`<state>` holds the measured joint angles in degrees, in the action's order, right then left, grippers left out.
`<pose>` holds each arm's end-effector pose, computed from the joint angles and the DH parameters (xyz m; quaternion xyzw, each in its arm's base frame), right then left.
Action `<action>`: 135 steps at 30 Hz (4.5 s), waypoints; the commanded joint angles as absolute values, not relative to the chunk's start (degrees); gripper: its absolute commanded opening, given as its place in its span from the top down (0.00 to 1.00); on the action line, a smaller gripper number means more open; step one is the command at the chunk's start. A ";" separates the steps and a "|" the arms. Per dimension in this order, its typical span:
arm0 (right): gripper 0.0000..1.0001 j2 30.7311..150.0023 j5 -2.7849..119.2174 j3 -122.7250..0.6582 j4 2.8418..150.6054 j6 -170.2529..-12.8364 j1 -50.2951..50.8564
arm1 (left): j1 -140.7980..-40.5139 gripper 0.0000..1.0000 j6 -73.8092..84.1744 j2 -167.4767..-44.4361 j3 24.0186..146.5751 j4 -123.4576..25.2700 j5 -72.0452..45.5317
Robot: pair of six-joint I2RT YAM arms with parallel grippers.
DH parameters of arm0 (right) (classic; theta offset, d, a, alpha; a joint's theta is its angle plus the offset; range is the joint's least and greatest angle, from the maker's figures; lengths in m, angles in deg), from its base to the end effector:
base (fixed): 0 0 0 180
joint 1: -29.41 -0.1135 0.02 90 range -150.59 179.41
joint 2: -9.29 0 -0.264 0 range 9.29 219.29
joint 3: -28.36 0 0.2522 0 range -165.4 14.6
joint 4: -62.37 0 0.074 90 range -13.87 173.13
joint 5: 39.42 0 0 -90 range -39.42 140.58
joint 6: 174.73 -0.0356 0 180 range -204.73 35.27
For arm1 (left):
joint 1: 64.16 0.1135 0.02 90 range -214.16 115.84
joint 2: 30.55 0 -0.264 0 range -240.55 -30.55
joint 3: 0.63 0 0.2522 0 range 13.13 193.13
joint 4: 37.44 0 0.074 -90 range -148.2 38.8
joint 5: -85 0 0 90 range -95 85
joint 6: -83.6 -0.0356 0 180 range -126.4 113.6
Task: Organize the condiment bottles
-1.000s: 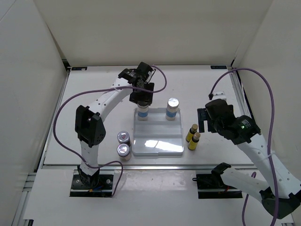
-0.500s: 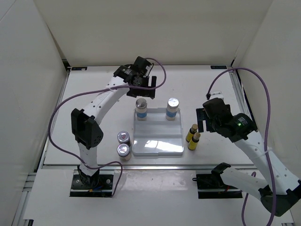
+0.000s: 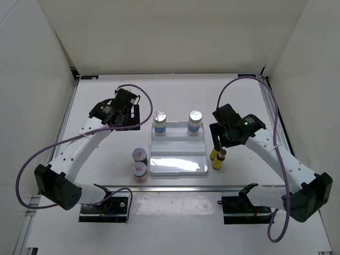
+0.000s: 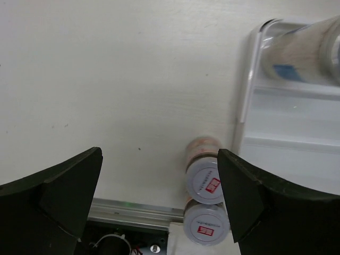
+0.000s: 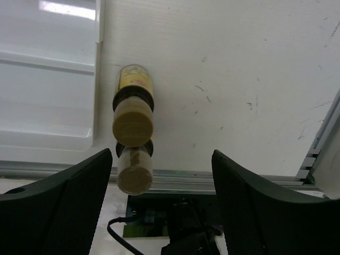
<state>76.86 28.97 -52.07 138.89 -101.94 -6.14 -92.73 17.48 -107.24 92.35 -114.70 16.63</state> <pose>0.1806 0.1130 0.3177 -0.1103 0.9510 -0.0641 0.2816 0.2287 -0.1096 0.3475 -0.0081 0.9520 0.0542 0.3011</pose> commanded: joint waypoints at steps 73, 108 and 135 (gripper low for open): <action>0.71 95.24 32.04 -62.47 121.12 -101.86 -12.08 | -93.34 0.00 18.39 -109.92 88.71 -112.55 22.69; 0.25 71.16 28.60 -45.08 141.61 -126.21 -10.14 | -93.34 0.00 17.86 -110.88 89.24 -112.55 18.56; 1.00 72.73 32.73 -66.85 143.80 -116.46 -15.93 | -93.34 0.03 17.86 -109.12 89.24 -112.55 20.32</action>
